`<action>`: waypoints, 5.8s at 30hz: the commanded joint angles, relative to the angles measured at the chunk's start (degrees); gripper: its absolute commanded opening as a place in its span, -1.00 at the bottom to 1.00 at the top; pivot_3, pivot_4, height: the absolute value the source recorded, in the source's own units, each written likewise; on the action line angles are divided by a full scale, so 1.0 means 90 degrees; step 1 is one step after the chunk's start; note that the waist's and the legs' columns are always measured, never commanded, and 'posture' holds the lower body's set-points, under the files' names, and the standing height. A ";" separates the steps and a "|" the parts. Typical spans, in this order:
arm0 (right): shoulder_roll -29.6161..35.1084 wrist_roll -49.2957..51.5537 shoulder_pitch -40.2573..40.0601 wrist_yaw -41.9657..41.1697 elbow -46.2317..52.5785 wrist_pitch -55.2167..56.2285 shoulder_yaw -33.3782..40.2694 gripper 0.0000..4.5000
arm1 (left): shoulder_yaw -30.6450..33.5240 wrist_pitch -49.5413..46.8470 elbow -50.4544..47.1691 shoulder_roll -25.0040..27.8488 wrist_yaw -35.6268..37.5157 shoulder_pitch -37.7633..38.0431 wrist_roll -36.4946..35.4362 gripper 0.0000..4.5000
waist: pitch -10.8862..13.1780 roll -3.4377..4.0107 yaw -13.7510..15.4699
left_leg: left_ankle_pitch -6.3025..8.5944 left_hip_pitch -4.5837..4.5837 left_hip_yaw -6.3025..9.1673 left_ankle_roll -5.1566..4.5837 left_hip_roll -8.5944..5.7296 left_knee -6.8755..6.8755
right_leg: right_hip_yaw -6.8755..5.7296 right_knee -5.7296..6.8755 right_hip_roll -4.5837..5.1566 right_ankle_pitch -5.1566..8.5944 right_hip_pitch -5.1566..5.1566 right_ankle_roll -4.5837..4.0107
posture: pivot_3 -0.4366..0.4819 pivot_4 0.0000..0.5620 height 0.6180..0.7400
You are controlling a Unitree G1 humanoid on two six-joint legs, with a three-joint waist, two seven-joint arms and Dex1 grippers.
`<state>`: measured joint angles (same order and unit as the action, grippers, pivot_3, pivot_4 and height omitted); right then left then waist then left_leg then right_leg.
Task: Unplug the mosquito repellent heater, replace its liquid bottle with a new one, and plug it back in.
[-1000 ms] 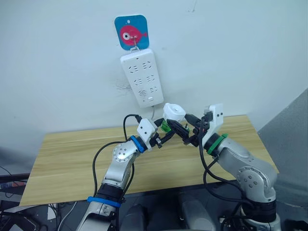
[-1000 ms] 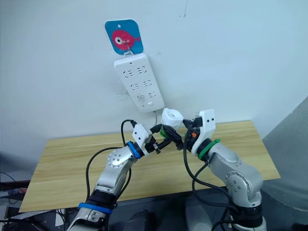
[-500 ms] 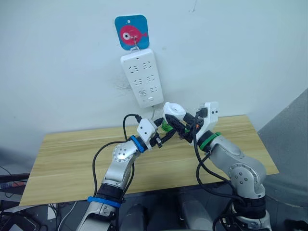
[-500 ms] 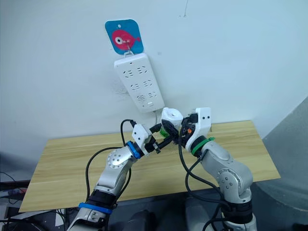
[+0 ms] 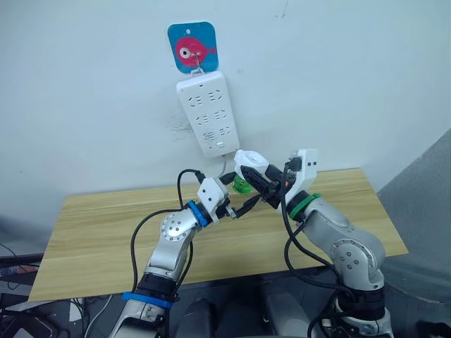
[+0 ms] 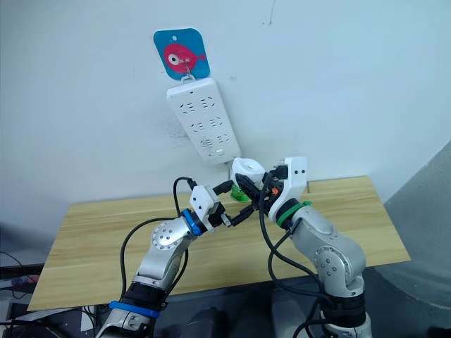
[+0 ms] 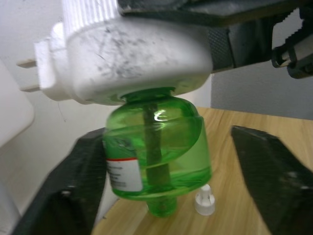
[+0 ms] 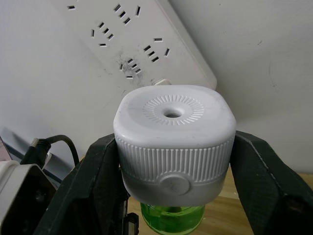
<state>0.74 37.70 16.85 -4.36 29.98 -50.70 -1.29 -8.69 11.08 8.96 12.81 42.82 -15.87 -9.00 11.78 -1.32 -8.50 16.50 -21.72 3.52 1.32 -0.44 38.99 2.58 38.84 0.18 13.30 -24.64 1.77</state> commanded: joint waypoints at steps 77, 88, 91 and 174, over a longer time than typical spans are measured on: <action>0.1081 -0.1272 0.2516 0.0066 0.0619 -0.1894 -0.0642 0.30 | 0.1380 -0.2857 0.2050 0.1425 0.2190 -0.3262 -0.1352 -0.41 | 0.0001 -0.0002 0.0059 | -0.0001 -0.0049 0.0018 0.0002 -0.0013 -0.0004 | -0.0019 -0.0003 0.0052 -0.0002 -0.0051 -0.0003 | -0.48 -0.42 1.00; 0.0749 -0.1650 0.2475 0.0205 0.0436 -0.1676 -0.0740 0.30 | 0.1355 -0.2820 0.2041 0.1401 0.2217 -0.3223 -0.1348 -0.41 | 0.0000 -0.0001 0.0051 | -0.0001 -0.0049 0.0018 0.0002 -0.0013 -0.0005 | -0.0019 0.0000 0.0052 -0.0002 -0.0053 -0.0003 | -0.48 -0.43 1.00; 0.0719 -0.1756 0.2464 0.0212 0.0390 -0.1594 -0.0781 0.30 | 0.1346 -0.2816 0.2031 0.1395 0.2228 -0.3209 -0.1350 -0.41 | 0.0000 -0.0001 0.0049 | -0.0001 -0.0049 0.0017 0.0002 -0.0013 -0.0005 | -0.0019 0.0001 0.0052 -0.0002 -0.0054 -0.0003 | -0.48 -0.43 1.00; 0.1377 -0.3171 0.1795 -0.1879 -0.0816 0.1137 -0.1835 -0.98 | 0.2588 -0.4017 -0.4695 0.3283 0.1248 0.1922 -0.3416 1.00 | -0.0081 -0.0026 0.0395 | -0.0002 -0.0016 -0.0014 0.0004 -0.0002 -0.0011 | -0.0018 0.0005 0.0044 -0.0002 -0.0044 -0.0007 | -0.22 -0.52 1.00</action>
<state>13.53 10.15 31.87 -22.15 21.68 -41.54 -17.72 14.76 -25.87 -33.16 42.02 54.23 2.00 -39.91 11.05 -1.55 -4.94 16.48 -21.86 3.39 1.36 -0.46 38.89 2.41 38.88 0.58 13.28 -25.04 1.71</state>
